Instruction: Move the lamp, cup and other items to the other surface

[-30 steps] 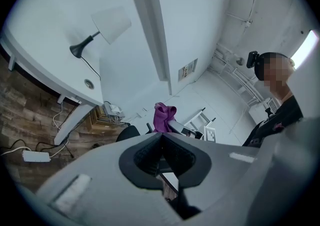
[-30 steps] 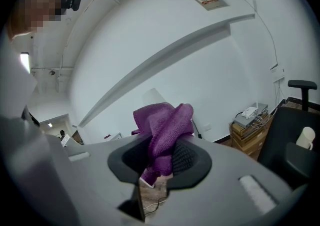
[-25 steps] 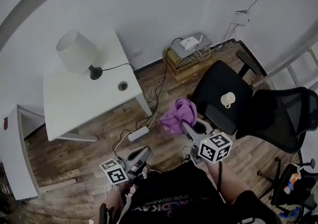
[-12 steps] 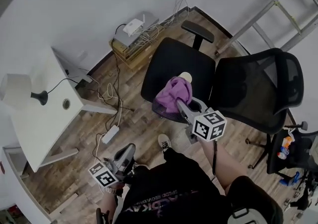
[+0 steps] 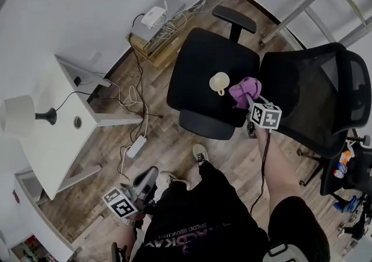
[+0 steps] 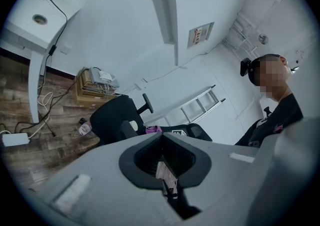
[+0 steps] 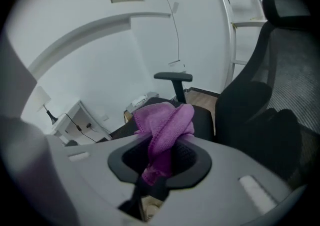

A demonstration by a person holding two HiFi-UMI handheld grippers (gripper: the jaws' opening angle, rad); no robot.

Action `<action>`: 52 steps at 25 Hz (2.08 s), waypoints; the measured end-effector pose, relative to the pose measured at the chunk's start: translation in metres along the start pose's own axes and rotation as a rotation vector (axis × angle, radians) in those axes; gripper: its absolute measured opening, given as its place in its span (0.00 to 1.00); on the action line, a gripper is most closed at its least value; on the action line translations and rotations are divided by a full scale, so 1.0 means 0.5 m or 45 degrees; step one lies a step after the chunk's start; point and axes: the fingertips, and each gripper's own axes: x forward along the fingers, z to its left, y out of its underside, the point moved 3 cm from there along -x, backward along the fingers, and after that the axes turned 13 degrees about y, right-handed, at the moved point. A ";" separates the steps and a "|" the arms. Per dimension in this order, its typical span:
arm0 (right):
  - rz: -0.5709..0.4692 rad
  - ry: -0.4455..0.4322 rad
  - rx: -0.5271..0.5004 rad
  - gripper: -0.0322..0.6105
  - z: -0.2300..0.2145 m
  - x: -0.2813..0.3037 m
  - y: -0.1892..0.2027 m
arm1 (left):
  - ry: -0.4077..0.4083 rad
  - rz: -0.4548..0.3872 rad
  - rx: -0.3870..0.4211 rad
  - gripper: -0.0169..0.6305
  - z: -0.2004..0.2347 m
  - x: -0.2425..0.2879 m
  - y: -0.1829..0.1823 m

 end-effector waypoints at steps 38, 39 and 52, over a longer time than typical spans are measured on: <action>0.258 0.172 -0.029 0.05 -0.051 0.097 0.111 | -0.052 -0.075 -0.084 0.02 0.016 -0.080 0.062; 0.228 0.165 -0.041 0.05 -0.042 0.079 0.091 | -0.045 -0.092 -0.074 0.02 0.012 -0.093 0.060; -0.076 -0.536 -0.258 0.05 0.454 -0.187 -0.041 | -0.063 -0.364 0.107 0.02 -0.065 -0.297 0.061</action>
